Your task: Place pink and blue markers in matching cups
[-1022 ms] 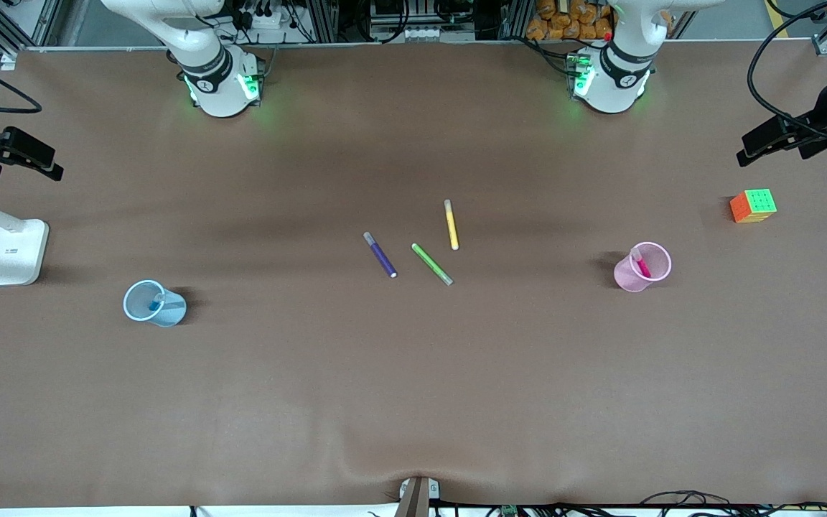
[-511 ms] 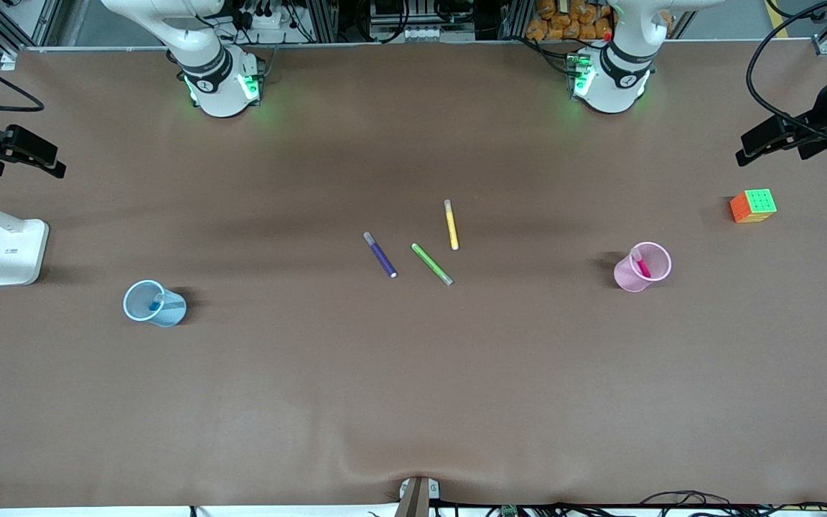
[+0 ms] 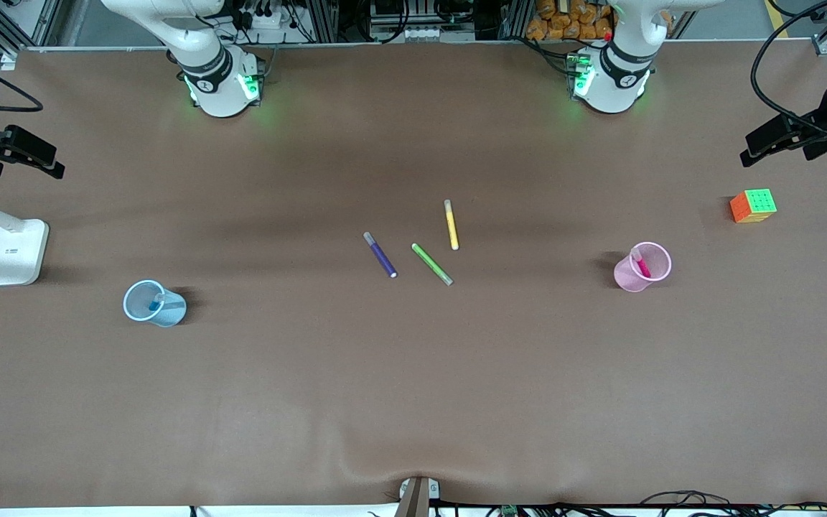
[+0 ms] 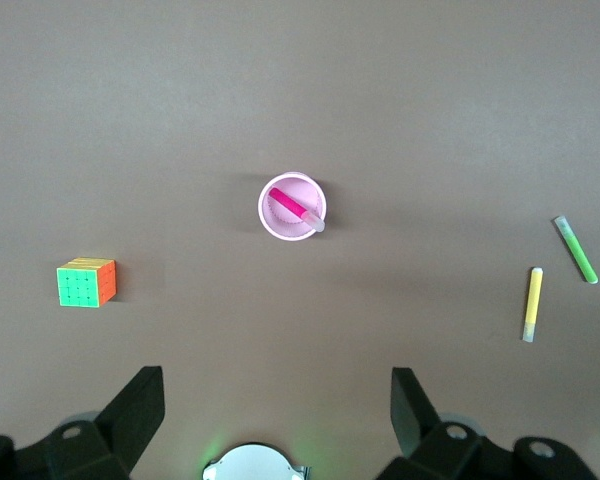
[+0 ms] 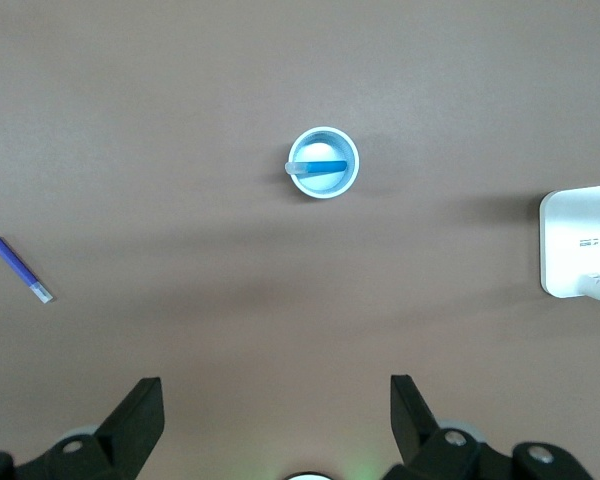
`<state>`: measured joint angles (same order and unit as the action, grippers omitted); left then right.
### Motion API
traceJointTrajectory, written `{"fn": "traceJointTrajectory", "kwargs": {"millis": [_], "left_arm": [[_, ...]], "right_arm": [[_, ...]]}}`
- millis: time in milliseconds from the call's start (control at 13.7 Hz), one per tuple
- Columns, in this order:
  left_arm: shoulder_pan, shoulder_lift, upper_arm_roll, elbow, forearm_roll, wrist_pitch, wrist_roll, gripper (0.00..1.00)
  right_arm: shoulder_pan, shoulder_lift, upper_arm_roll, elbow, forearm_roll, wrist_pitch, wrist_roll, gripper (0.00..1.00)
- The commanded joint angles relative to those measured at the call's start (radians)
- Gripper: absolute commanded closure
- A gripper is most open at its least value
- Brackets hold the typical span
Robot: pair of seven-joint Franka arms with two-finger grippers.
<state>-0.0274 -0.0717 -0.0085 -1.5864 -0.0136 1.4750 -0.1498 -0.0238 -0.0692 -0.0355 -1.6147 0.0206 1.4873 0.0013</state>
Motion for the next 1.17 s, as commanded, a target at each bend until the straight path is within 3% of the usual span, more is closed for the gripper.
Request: {"fn": "traceJointTrajectory", "kwargs": {"millis": [0, 438, 1095], "left_arm": [[0.000, 0.015, -0.002, 0.034, 0.021, -0.013, 0.019, 0.00], [-0.002, 0.013, -0.008, 0.035, 0.015, -0.035, 0.013, 0.00], [0.000, 0.013, -0.007, 0.045, 0.024, -0.068, 0.016, 0.00]], "right_arm": [[-0.005, 0.009, 0.002, 0.015, -0.008, -0.001, 0.019, 0.00], [-0.007, 0.066, 0.002, 0.045, -0.019, 0.025, 0.017, 0.00], [-0.005, 0.071, 0.000, 0.068, -0.014, 0.022, 0.017, 0.00]]}}
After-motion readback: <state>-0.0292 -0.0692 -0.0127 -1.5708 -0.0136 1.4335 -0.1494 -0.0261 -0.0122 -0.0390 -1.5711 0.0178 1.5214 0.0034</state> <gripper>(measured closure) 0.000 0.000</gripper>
